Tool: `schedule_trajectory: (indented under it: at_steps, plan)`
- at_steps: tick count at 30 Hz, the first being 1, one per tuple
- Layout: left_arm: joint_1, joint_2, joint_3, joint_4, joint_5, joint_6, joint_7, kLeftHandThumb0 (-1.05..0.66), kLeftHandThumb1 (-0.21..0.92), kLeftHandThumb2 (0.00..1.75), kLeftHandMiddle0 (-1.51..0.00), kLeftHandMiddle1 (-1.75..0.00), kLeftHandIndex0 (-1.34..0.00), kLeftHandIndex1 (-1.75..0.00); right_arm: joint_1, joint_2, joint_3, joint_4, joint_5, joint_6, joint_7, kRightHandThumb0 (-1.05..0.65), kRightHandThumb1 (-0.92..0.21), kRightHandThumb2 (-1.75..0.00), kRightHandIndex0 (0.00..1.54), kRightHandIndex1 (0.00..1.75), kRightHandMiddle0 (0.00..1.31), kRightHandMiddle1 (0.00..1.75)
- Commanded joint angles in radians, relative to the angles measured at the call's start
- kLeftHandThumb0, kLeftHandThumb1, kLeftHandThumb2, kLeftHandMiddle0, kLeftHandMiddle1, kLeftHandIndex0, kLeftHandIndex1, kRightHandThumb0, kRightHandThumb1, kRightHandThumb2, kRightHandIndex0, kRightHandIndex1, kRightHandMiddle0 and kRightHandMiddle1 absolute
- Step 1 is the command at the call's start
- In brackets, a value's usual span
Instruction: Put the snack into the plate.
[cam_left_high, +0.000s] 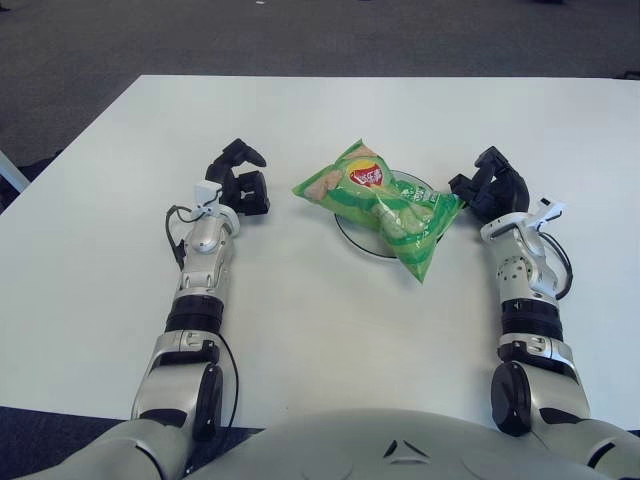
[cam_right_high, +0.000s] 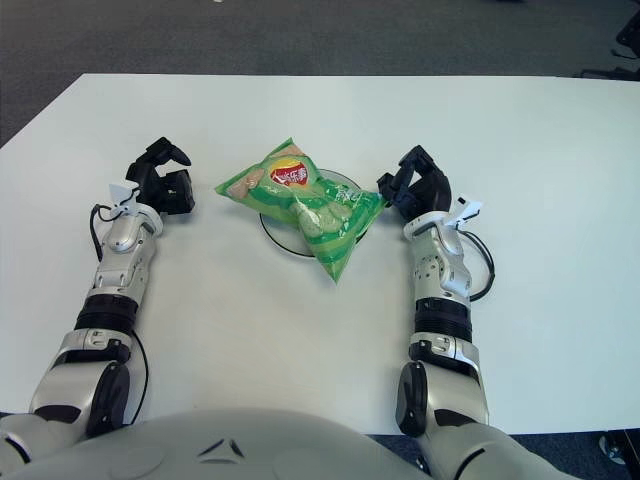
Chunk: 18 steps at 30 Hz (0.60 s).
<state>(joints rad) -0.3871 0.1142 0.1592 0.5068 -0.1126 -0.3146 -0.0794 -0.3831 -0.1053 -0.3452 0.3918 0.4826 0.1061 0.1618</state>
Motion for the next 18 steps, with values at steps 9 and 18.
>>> schedule_trajectory:
  at_steps: [9,18]
  plan:
    - [0.056,-0.065,0.018,0.054,-0.014,-0.034,0.053,-0.51,0.24,1.41,-1.32,-1.75,-0.67,-1.75,0.051,0.021,0.005,0.078,-0.01,0.044,-0.001,-0.53,-0.21,-1.45,1.37,1.75,0.7,1.75]
    - [0.07,-0.101,0.022,0.052,-0.012,-0.047,0.091,-0.52,0.22,1.44,-1.32,-1.75,-0.69,-1.75,0.062,0.015,0.0,0.064,-0.006,0.051,0.004,-0.53,-0.2,-1.46,1.37,1.75,0.71,1.75]
